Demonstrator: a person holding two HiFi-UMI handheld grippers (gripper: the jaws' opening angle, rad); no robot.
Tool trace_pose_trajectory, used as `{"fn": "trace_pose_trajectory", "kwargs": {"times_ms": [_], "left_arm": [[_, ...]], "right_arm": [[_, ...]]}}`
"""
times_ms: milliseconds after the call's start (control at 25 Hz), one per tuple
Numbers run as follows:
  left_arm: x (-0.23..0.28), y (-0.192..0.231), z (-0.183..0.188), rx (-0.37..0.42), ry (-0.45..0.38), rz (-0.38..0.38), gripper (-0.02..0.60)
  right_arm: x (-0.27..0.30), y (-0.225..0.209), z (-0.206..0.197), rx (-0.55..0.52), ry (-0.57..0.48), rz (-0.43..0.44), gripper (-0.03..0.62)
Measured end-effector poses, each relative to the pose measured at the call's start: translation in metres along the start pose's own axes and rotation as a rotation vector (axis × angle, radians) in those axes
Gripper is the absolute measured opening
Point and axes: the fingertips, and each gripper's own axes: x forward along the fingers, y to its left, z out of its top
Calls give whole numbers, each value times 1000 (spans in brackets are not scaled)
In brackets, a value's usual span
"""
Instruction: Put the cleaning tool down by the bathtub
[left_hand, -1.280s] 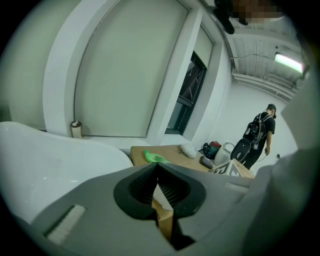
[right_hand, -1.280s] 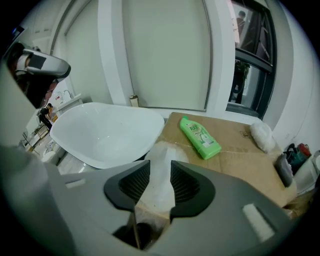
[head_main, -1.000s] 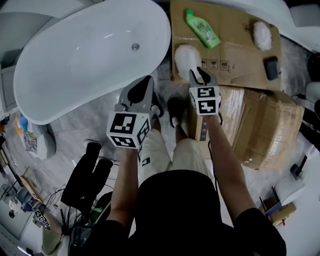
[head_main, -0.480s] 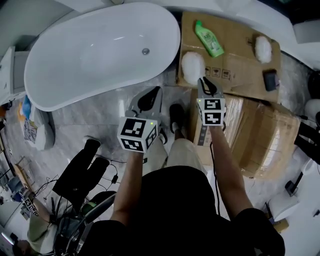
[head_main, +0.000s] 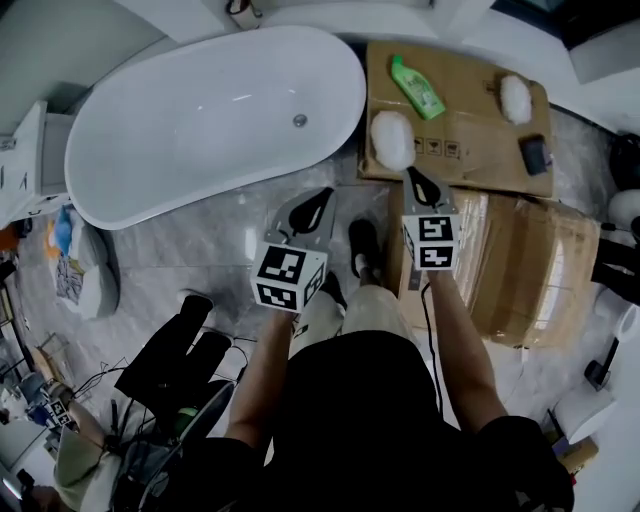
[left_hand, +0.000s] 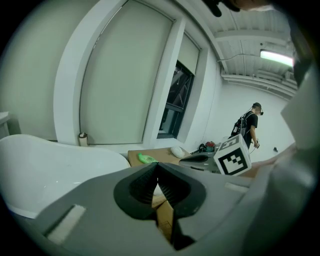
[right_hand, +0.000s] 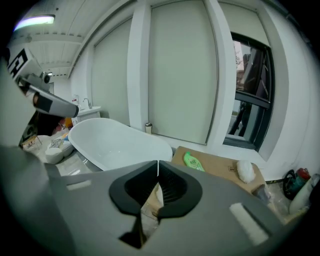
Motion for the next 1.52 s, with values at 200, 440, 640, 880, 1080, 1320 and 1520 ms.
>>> {"fn": "trace_pose_trajectory", "kwargs": {"times_ms": [200,440,640,880,1080,1320,1520], "left_arm": [[-46,-1,4,13,-42,24,-2],[-100,-5,19,28,-128,46,-2],[-142,-21,27,36,-185,41,-2],[-184,-47,33,47,-246,29,-2],[-218,-60,33,67,-278,25,-2],[-242,-66,32,79,-300,12,-2],[-257,-72,22,82,-308,6,-2]], "right_arm": [[-50,32,29,0,-86,-3,12],[-109,74,56,-13,-185,7,9],[-158,105,80,-27,-264,29,9],[-215,141,94,-36,-351,64,9],[-249,172,93,-44,-390,91,9],[-274,189,99,-56,-425,97,9],[-291,199,95,-64,-440,93,8]]}}
